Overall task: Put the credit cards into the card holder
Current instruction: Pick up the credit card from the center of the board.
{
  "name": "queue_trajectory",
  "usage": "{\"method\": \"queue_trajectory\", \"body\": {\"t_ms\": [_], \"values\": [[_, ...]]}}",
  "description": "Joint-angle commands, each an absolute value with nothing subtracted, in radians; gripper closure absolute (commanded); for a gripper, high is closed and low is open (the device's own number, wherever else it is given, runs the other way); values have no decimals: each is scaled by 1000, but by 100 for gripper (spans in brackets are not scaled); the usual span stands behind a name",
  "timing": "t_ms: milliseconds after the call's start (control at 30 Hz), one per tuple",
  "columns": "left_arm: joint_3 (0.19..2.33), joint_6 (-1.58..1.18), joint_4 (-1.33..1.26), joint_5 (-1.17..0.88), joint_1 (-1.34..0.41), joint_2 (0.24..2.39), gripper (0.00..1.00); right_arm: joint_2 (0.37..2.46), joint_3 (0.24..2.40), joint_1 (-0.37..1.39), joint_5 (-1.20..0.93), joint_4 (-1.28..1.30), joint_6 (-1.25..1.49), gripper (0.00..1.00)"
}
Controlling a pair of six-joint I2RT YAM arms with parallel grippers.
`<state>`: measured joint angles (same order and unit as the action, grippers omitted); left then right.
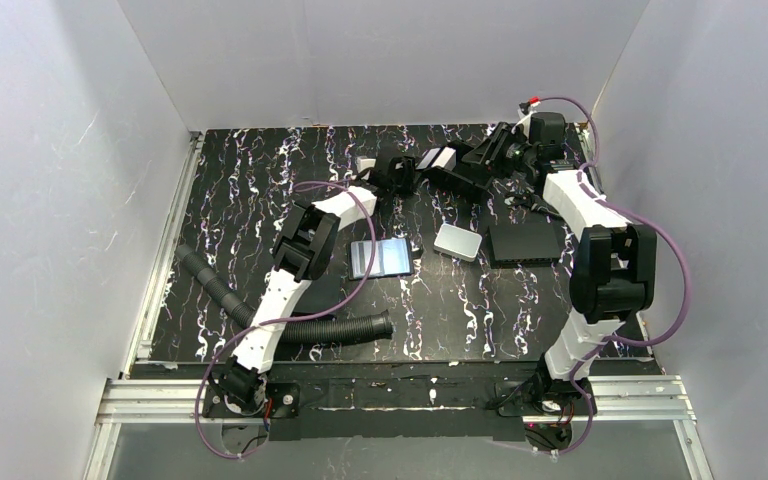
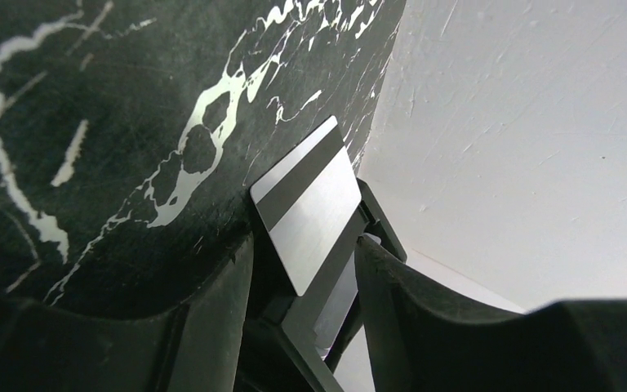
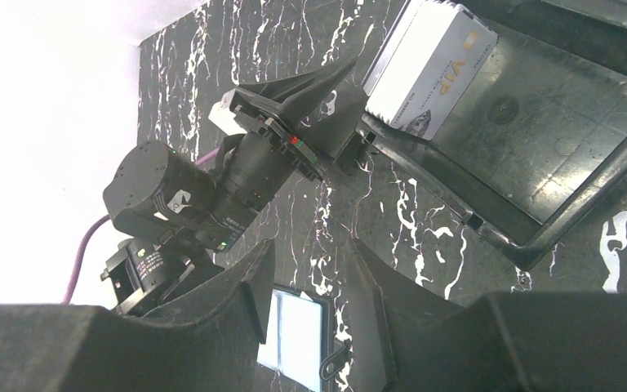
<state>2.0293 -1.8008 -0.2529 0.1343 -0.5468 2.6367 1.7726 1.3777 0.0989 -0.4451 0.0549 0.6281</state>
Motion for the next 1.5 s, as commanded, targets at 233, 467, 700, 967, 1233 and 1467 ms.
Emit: {"method": "queue_trajectory", "body": {"t_ms": [233,467,700,967,1233,1467], "values": [[2159,-1873,25,186,-565,2774,60,1697,1358,82,-429,13,626,55],[2146,-1868,6,214,-548,2805,88,1650,1367,74,-414,34,620,55],[2125,-1787,-70,192,-519,2787,97,1656,1362,74,-420,37,618,55],[2048,-1642,-188,125,-457,2714,100,1667,1342,74,-414,37,599,55],[1948,-1546,-372,8,-378,2604,100,1697,1319,75,-421,27,594,55],[1866,-1467,-485,-152,-322,2444,100,1726,1348,123,-421,92,524,50]]}}
